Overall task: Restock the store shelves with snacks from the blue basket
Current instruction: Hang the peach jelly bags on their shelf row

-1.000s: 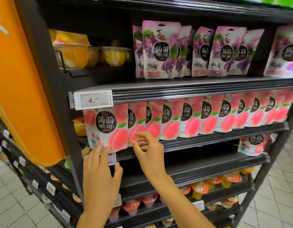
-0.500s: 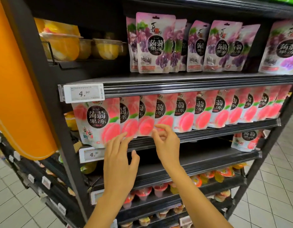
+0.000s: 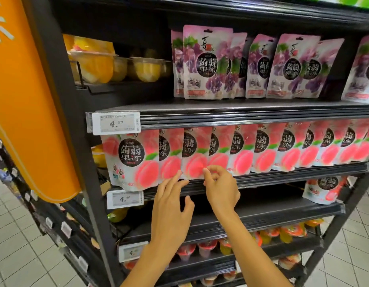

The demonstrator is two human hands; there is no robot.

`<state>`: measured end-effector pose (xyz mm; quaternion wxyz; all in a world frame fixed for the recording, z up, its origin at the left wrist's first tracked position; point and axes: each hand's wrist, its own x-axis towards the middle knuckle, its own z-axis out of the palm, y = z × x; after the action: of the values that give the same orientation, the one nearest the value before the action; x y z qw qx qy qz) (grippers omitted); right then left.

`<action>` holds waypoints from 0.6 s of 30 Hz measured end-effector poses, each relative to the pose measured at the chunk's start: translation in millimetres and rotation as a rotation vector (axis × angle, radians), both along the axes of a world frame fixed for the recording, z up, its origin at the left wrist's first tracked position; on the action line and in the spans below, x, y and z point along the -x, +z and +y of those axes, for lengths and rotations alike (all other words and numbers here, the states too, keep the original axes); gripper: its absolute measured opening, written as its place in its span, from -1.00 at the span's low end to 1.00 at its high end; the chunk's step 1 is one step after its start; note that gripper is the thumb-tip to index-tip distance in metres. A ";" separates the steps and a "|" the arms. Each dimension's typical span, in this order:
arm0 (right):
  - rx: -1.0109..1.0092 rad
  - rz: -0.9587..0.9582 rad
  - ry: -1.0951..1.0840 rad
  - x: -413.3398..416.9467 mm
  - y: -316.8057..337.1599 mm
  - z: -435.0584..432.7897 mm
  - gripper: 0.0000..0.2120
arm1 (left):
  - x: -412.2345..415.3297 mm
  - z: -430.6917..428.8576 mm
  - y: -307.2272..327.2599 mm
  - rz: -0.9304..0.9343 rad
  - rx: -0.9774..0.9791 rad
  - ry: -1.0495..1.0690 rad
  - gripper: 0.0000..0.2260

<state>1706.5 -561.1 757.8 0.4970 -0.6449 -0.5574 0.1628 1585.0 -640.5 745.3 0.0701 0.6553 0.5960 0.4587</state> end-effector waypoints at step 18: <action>-0.040 0.204 -0.109 -51.0 3.3 15.3 -0.83 | -46.7 23.3 -5.9 0.101 0.046 -0.023 -0.53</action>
<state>1757.5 -545.9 761.1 0.5720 -0.6442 -0.4713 0.1889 1631.7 -617.2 739.3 0.0601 0.6826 0.6018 0.4103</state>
